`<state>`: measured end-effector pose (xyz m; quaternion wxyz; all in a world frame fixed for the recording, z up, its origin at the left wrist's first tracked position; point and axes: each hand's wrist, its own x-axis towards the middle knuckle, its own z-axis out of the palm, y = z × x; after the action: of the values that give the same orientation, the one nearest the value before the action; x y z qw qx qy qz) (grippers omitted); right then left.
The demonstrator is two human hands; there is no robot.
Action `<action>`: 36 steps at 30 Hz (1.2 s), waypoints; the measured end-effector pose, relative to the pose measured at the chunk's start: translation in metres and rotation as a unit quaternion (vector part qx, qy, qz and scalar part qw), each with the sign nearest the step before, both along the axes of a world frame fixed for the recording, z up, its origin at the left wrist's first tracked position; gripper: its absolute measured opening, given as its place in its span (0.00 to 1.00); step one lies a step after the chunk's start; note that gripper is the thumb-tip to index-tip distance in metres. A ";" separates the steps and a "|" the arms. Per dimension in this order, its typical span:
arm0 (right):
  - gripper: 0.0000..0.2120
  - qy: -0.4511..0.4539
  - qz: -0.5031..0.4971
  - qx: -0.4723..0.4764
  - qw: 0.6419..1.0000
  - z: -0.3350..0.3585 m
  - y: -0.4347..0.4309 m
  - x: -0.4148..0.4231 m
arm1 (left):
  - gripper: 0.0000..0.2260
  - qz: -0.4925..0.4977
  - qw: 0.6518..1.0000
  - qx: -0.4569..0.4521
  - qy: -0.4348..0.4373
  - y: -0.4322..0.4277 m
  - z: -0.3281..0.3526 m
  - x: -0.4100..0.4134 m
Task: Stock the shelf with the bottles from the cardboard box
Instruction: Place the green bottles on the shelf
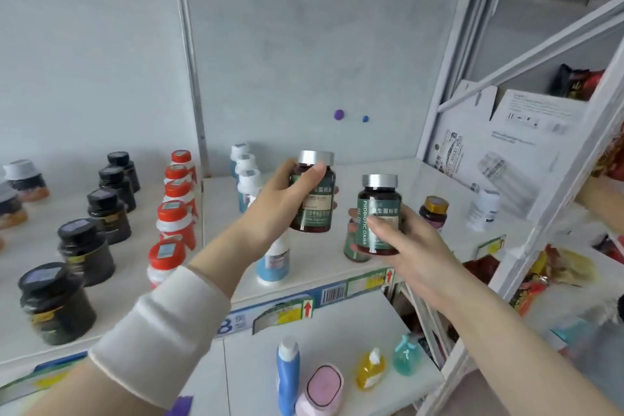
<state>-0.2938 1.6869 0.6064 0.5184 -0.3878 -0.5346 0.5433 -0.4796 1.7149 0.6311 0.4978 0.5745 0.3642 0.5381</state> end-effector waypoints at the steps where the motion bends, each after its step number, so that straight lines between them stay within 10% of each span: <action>1: 0.27 -0.012 0.003 0.001 1.000 0.003 0.014 0.008 | 0.09 0.003 1.000 0.002 -0.001 0.015 0.003 0.005; 12: 0.21 -0.161 0.084 0.041 0.982 0.036 0.154 0.062 | 0.21 0.037 0.998 -0.047 0.028 0.139 0.015 0.045; 36: 0.29 -0.378 0.091 0.003 0.922 -0.037 0.359 -0.027 | 0.13 0.124 0.928 -0.141 0.321 0.359 -0.037 -0.004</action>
<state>-0.3211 2.0462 0.5698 0.2277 -0.5120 -0.7254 0.3996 -0.4833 2.0736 0.5944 0.3596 0.5905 0.6449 0.3257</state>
